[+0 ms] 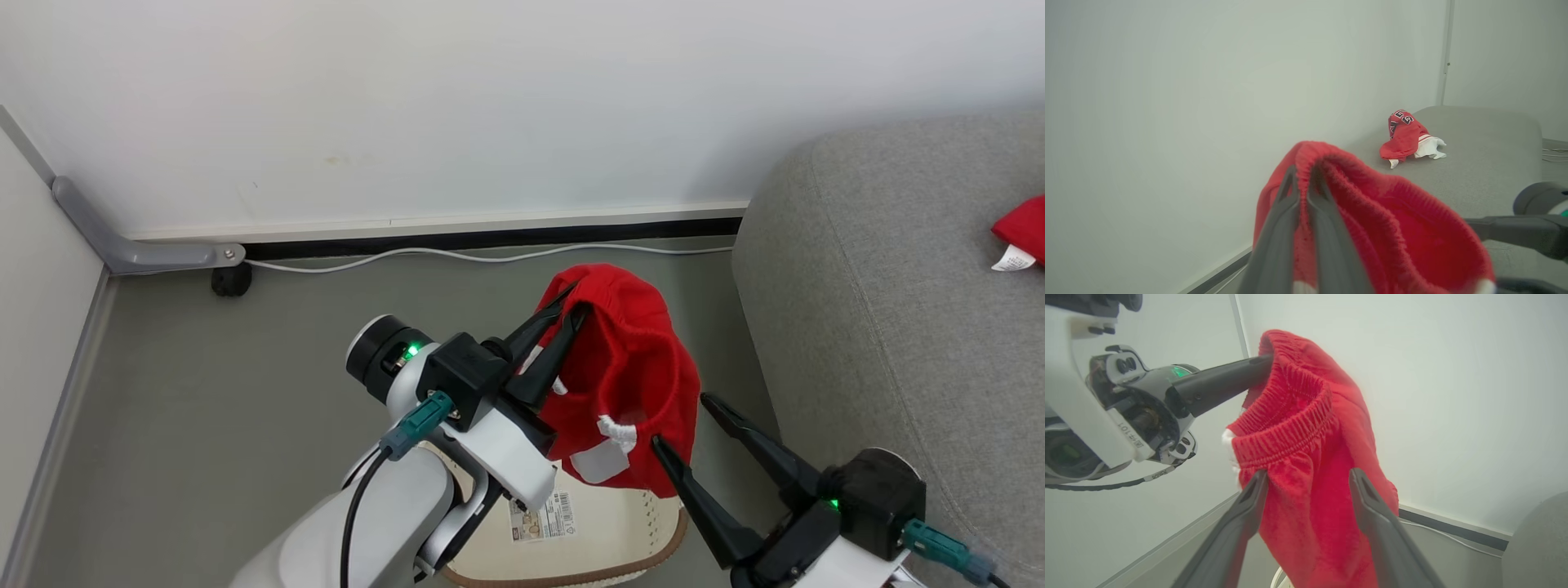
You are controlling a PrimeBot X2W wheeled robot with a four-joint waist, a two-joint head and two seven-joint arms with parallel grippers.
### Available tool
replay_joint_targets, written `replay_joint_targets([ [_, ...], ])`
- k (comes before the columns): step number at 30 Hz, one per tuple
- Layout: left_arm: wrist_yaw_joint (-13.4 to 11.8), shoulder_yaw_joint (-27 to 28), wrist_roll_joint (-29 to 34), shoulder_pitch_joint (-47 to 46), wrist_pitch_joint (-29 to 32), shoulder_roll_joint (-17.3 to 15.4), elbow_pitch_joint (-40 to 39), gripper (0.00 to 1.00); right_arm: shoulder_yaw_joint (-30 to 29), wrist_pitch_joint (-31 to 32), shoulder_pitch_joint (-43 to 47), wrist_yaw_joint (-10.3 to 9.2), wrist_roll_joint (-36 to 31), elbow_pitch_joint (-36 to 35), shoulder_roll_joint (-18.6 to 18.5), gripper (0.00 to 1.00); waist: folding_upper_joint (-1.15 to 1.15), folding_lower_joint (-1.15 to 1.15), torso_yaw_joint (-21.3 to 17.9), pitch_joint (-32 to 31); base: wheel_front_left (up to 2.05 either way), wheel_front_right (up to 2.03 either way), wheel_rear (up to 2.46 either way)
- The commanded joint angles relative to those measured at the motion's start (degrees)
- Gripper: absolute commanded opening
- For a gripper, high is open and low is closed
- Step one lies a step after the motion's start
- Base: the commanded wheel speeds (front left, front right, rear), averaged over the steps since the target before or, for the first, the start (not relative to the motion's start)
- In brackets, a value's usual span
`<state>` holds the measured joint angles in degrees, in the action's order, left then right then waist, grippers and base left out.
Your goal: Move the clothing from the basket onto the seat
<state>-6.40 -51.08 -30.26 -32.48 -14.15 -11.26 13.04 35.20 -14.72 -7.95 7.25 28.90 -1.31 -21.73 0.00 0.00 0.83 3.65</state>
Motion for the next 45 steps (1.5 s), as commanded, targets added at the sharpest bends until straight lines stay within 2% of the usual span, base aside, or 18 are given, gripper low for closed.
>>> replay_joint_targets([
  [1,-0.2,1.8,0.5,-3.3,-0.3,-0.2,-1.4,0.0,1.1,-0.3,-1.6,0.24,-1.1,-1.9,-0.8,1.0,0.0,0.0,0.2,0.2,0.0,0.0,0.0],
  [14,0.2,0.4,0.7,-4.4,-0.5,2.4,-0.2,0.0,9.4,-0.3,-5.8,0.24,-5.0,-0.1,-1.0,1.0,0.0,0.0,2.1,1.4,0.0,0.0,0.0],
  [27,1.4,-1.6,1.0,-5.7,-0.6,5.0,1.4,0.0,4.9,-0.3,-9.8,0.24,-10.3,10.7,3.7,1.0,0.0,0.0,3.5,2.7,0.0,0.0,0.0],
  [41,1.8,-5.0,0.5,-6.8,-0.8,8.2,3.8,0.0,5.3,-0.3,-15.7,0.24,-11.0,17.1,7.1,1.0,0.0,0.0,5.4,5.2,0.0,0.0,0.0],
  [43,1.7,-5.3,0.3,-6.8,-0.8,8.3,4.1,0.0,4.9,-0.3,-15.9,0.24,-10.2,16.7,7.3,0.49,0.0,0.0,5.5,5.4,0.0,0.0,0.0],
  [44,1.7,-5.5,0.2,-6.7,-0.8,8.3,4.2,0.0,4.7,-0.3,-15.8,0.24,-9.6,16.3,7.3,0.07,0.0,0.0,5.5,5.4,0.0,0.0,0.0],
  [45,1.6,-5.5,0.1,-6.6,-0.8,8.3,4.2,0.0,4.4,-0.3,-15.7,0.24,-9.2,15.8,7.2,0.0,0.0,0.0,5.4,5.5,0.0,0.0,0.0],
])
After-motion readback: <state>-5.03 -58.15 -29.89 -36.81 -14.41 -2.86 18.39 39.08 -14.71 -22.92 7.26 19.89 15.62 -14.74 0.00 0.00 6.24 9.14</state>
